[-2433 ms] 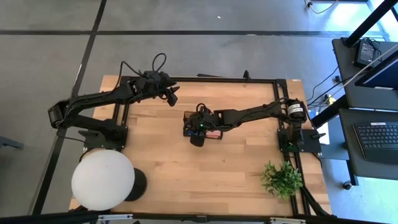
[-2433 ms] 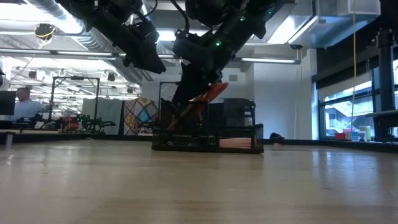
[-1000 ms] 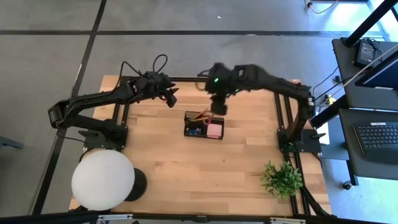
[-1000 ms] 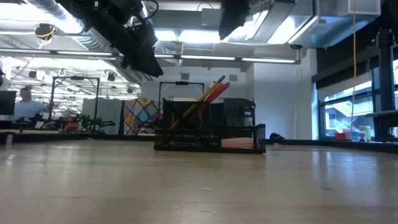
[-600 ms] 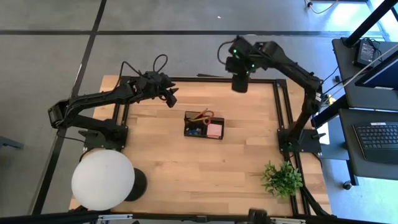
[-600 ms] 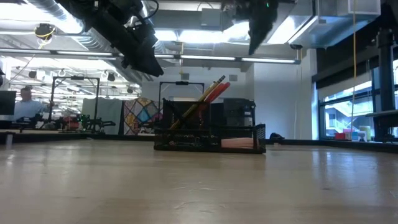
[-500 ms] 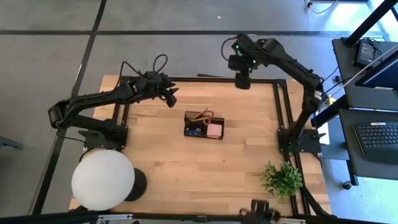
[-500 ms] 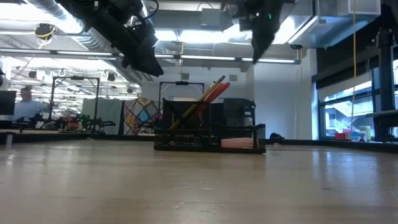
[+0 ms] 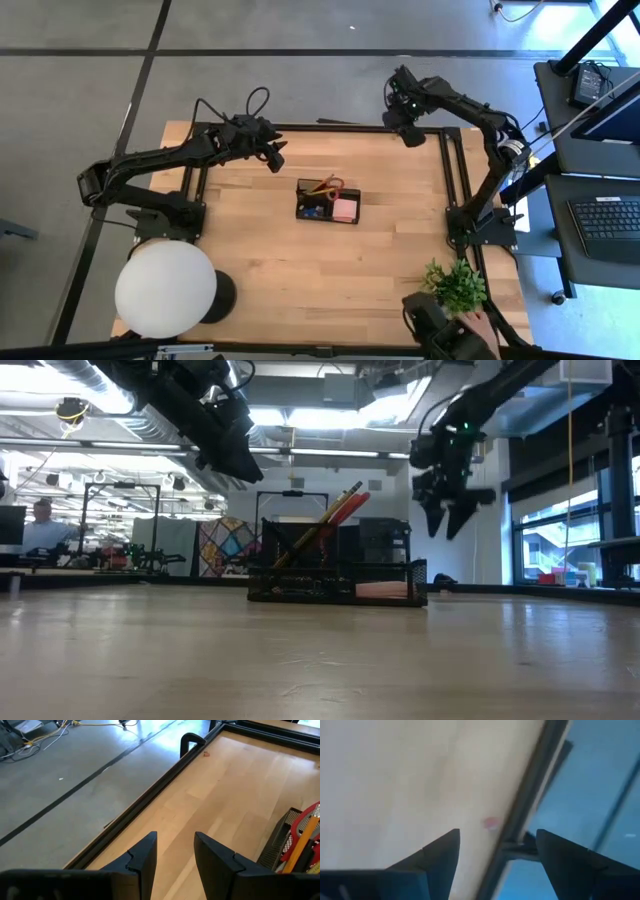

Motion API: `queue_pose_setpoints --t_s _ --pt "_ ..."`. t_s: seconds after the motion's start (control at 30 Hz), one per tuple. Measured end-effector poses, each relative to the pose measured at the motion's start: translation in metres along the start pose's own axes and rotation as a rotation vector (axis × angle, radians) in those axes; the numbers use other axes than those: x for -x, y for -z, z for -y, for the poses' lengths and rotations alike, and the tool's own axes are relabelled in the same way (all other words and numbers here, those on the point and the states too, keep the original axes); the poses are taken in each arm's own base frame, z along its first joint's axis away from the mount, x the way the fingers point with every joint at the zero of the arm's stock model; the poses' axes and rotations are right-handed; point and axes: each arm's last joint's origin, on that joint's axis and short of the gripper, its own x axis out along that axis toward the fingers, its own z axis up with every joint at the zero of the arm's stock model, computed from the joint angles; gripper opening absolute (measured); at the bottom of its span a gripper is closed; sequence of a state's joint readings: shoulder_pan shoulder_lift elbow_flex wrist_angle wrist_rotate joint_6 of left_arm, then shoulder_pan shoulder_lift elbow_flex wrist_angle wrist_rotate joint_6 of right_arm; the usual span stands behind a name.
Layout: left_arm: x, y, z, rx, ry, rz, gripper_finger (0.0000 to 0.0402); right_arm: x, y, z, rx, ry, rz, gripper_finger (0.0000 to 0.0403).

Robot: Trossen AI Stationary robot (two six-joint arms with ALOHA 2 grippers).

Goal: Pick and place office supplies into organizer
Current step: Put the pink binder clip into the desk organizer

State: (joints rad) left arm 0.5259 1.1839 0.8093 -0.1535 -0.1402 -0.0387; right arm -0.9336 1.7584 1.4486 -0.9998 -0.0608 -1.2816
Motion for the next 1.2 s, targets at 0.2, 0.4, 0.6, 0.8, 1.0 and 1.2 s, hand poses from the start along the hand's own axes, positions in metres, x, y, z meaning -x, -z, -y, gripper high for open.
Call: queue_pose_setpoints --t_s 0.2,0.4,0.6,0.8,1.0,1.2 --pt "0.0 0.0 -0.002 0.026 -0.054 0.003 0.0125 -0.032 0.006 0.0 0.081 0.141 -0.016 0.0262" --pt "0.0 0.0 -0.003 0.053 -0.091 0.006 0.0125 -0.052 0.014 -0.015 0.103 0.082 -0.023 0.0262" --pt "0.0 0.0 -0.003 0.053 -0.094 0.006 0.0125 -0.071 0.032 -0.024 0.06 0.095 -0.032 0.0262" --pt "0.0 0.0 -0.003 0.062 -0.094 0.007 0.0125 -0.081 0.032 -0.025 0.046 0.17 -0.008 0.0262" --pt "0.0 0.0 -0.003 0.071 -0.094 0.007 0.0125 -0.08 0.032 -0.022 -0.039 0.199 0.005 0.0262" --pt "0.0 0.0 -0.003 0.071 -0.094 0.007 0.0125 -0.08 0.031 -0.021 -0.143 0.207 0.02 0.0262"
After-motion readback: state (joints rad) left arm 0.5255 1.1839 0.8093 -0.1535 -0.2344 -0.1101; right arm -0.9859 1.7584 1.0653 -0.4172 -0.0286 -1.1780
